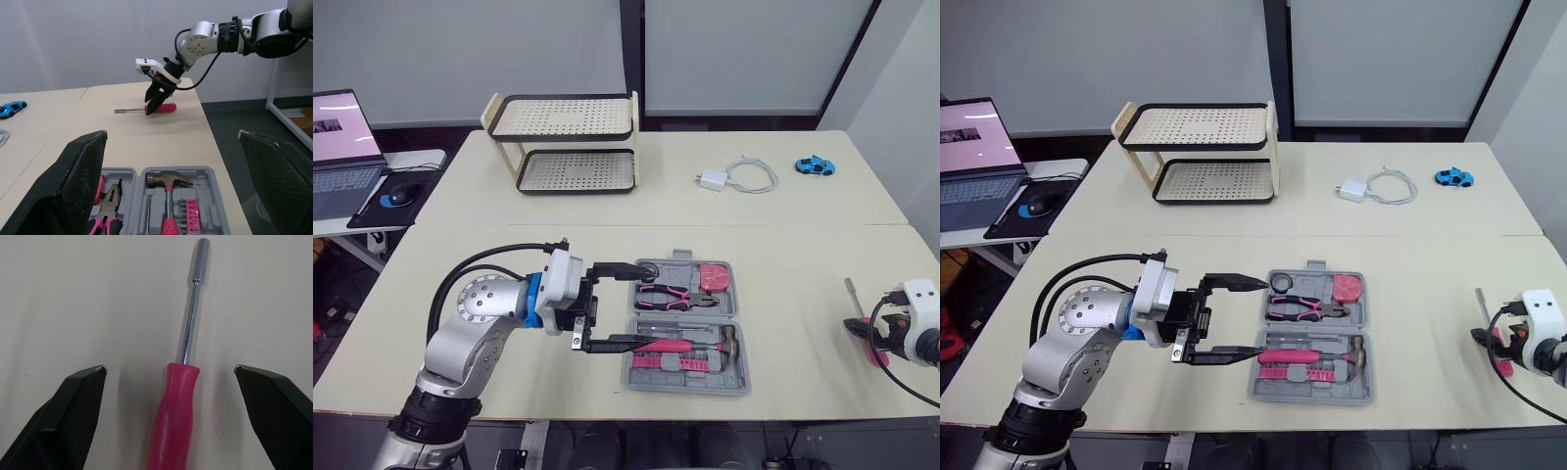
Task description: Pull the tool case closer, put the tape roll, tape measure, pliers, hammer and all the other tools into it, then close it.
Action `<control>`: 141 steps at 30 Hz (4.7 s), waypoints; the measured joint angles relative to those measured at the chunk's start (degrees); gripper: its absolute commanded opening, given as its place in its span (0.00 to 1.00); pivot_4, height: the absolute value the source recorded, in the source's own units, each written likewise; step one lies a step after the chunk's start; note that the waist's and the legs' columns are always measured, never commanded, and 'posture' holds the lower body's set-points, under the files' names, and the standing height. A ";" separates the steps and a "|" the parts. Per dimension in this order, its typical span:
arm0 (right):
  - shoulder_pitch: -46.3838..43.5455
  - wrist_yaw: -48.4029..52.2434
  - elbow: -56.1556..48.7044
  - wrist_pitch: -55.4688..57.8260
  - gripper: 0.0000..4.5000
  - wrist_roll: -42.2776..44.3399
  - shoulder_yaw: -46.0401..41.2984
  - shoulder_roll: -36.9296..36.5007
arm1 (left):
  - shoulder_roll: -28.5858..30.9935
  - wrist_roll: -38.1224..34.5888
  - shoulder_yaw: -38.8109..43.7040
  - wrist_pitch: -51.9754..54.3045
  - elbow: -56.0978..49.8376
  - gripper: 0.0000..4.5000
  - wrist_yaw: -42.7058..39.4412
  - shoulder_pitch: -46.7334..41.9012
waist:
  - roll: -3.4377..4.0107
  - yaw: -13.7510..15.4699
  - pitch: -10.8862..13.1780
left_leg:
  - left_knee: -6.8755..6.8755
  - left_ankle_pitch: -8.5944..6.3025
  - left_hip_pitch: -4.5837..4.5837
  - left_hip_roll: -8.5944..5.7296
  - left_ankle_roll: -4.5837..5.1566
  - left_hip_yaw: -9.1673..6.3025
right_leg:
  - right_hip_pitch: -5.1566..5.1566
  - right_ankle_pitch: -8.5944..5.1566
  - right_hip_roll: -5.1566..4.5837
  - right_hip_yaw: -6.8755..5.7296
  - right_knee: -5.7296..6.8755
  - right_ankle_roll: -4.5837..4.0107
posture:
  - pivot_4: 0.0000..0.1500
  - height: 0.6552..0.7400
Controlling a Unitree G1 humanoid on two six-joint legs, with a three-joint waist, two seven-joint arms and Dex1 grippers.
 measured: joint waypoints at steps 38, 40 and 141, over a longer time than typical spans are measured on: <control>8.97 -22.97 -43.23 25.28 0.17 6.03 1.17 22.10 | 4.90 3.87 0.39 -6.19 2.45 1.00 -0.32 3.97 | 0.07 0.02 0.03 | -0.06 -0.01 -0.03 -0.05 0.01 -0.10 | -0.11 0.00 0.01 0.04 0.00 0.00 | 1.00 1.00; 8.94 -23.78 -43.74 25.63 0.17 5.15 1.93 22.11 | 5.04 3.93 0.40 -6.70 2.46 1.00 -0.37 4.15 | 0.07 -0.04 0.03 | -0.06 -0.01 -0.03 -0.04 0.01 -0.10 | -0.13 0.00 0.02 0.04 0.01 0.00 | 1.00 1.00; -43.01 38.37 20.58 -91.70 0.29 -52.91 58.03 -3.43 | 4.93 6.43 -2.95 -4.11 -4.72 1.00 6.24 6.36 | 0.13 -0.18 0.45 | -0.01 0.19 -0.17 0.03 -0.34 -0.04 | -0.24 0.00 0.01 -0.08 -0.07 0.00 | 1.00 1.00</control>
